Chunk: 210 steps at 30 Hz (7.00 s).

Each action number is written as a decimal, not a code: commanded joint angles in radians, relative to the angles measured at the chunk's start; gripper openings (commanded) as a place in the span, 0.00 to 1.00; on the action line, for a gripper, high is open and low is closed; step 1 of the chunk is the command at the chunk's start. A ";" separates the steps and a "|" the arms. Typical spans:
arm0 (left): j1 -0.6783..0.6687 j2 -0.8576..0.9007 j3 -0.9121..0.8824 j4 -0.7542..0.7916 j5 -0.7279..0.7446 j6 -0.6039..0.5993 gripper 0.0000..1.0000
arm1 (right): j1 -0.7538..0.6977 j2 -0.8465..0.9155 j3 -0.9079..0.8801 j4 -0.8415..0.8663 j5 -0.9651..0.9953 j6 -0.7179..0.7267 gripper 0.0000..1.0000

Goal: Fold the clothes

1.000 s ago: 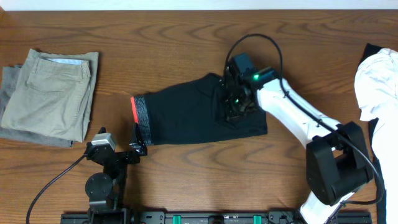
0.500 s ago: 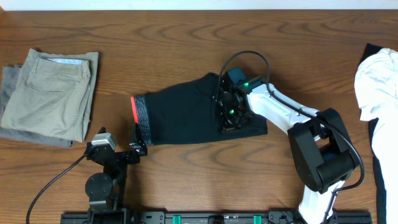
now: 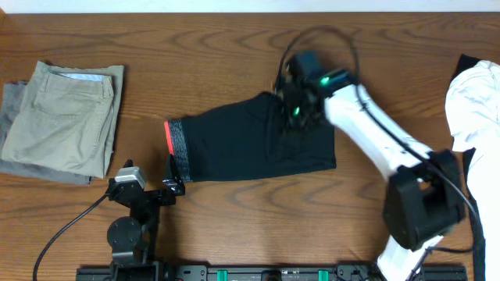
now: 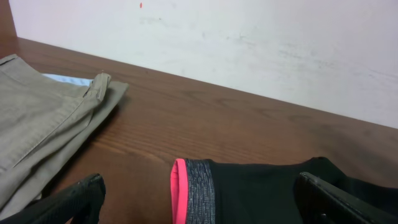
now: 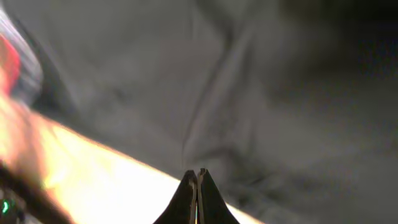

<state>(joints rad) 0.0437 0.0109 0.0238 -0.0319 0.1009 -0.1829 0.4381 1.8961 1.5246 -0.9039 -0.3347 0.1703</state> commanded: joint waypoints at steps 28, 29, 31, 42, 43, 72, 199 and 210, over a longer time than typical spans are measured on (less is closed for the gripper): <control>-0.004 -0.007 -0.020 -0.029 0.010 0.010 0.98 | -0.073 0.308 0.029 0.336 -0.099 -0.315 0.01; -0.004 -0.007 -0.020 -0.029 0.010 0.010 0.98 | -0.073 0.308 0.032 0.344 -0.090 -0.324 0.01; -0.004 -0.007 -0.020 -0.029 0.010 0.009 0.98 | -0.073 0.308 0.051 0.338 -0.050 -0.324 0.01; -0.004 -0.007 -0.020 -0.029 0.010 0.010 0.98 | -0.074 0.229 0.463 -0.142 0.352 -0.161 0.99; -0.004 -0.007 -0.020 -0.029 0.010 0.010 0.98 | -0.075 0.213 0.505 -0.185 0.409 -0.125 0.99; -0.004 0.134 0.144 -0.010 0.288 -0.054 0.98 | -0.444 0.037 0.612 -0.502 0.421 0.061 0.99; -0.574 1.658 1.504 -0.956 0.241 0.178 0.06 | -0.343 0.039 -0.126 -0.016 0.248 0.142 0.97; -0.617 1.736 1.504 -0.945 0.241 0.179 0.07 | -0.343 0.039 -0.126 -0.016 0.248 0.144 0.94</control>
<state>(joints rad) -0.5632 1.7195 1.5005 -0.9840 0.3401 -0.0002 0.0845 1.9270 1.4036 -0.9215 -0.0826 0.3019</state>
